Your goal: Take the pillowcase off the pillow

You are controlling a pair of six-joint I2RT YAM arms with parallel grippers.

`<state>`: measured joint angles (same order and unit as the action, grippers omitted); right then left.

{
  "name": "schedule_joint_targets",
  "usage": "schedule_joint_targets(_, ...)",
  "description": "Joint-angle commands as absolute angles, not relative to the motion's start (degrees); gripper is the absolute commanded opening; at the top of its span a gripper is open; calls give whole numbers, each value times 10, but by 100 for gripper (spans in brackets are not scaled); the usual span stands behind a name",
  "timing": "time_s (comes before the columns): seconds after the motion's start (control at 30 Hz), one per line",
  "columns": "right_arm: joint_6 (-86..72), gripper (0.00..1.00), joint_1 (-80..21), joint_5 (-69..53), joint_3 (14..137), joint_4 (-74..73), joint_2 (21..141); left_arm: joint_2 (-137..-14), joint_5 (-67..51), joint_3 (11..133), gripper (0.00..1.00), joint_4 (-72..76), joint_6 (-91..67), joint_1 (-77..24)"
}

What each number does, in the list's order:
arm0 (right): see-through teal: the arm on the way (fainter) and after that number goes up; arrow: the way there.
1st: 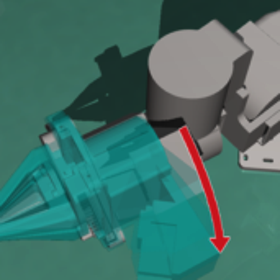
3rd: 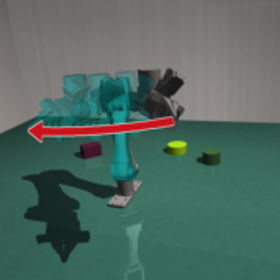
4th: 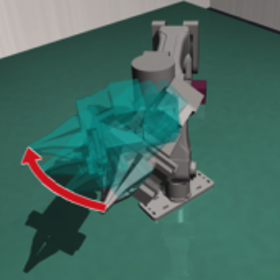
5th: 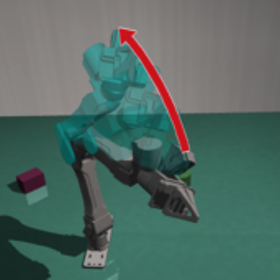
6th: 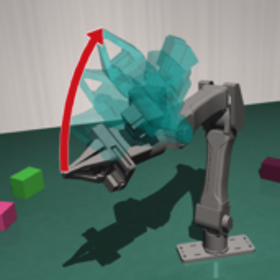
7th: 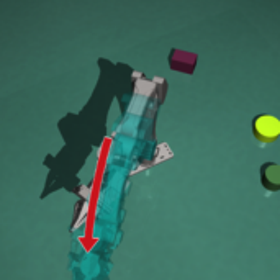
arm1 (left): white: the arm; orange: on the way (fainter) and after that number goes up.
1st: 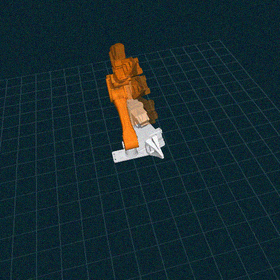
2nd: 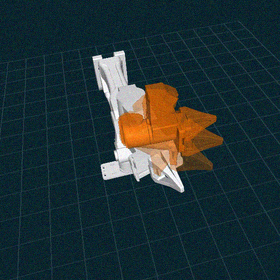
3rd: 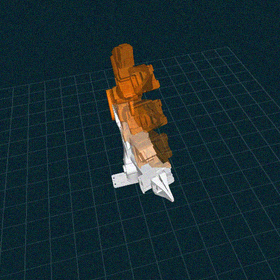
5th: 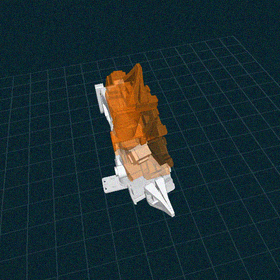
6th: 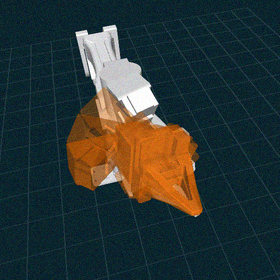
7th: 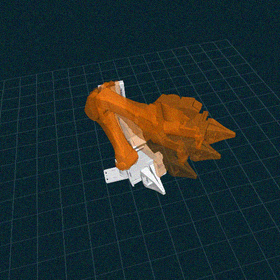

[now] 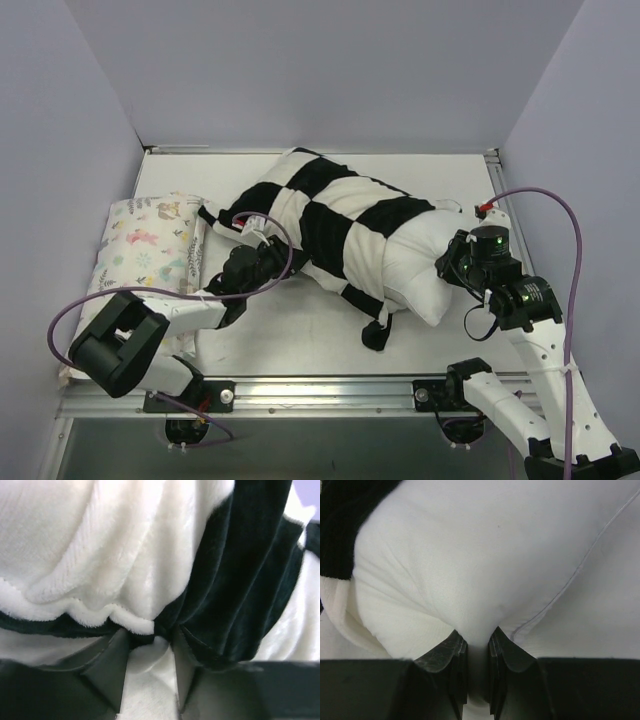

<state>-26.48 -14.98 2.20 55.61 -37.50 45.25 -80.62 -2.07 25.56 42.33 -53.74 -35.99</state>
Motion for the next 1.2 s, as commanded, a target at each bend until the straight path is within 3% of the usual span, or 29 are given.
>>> schedule_joint_targets(0.0, -256, 0, -148, 45, 562, -346, 448, -806, -10, 295, 32, 468, -534, -351)
schedule_joint_targets(0.03, -256, 0, -147, 47, 564, -346, 447, -804, -13, 302, 23, 462, -531, -345)
schedule_joint_targets(0.07, -255, 0, -148, 49, 567, -347, 449, -801, -16, 312, 5, 454, -525, -335)
schedule_joint_targets(0.1, -254, 0, -147, 50, 574, -347, 449, -789, -17, 334, 0, 441, -519, -331)
schedule_joint_targets(0.5, -269, 0, -149, -66, 661, -365, 439, -589, 137, 597, 0, 62, -298, -323)
schedule_joint_targets(0.7, -322, 0, -149, -142, 669, -351, 415, -643, 135, 775, 0, -61, -239, -359)
schedule_joint_targets(0.83, -350, 1, -149, -141, 617, -315, 431, -756, 105, 883, 0, -134, -247, -358)
schedule_joint_targets(0.93, -361, 34, -148, -114, 560, -271, 469, -877, 70, 983, 0, -203, -256, -357)
schedule_joint_targets(0.97, -359, 50, -146, -103, 551, -266, 486, -935, 63, 1002, 0, -215, -259, -355)
schedule_joint_targets(1.07, -355, 71, -124, -88, 536, -245, 546, -1031, 29, 1053, 0, -240, -276, -350)
schedule_joint_targets(1.17, -350, 83, -91, -74, 555, -233, 576, -1086, 0, 1063, 0, -228, -296, -345)
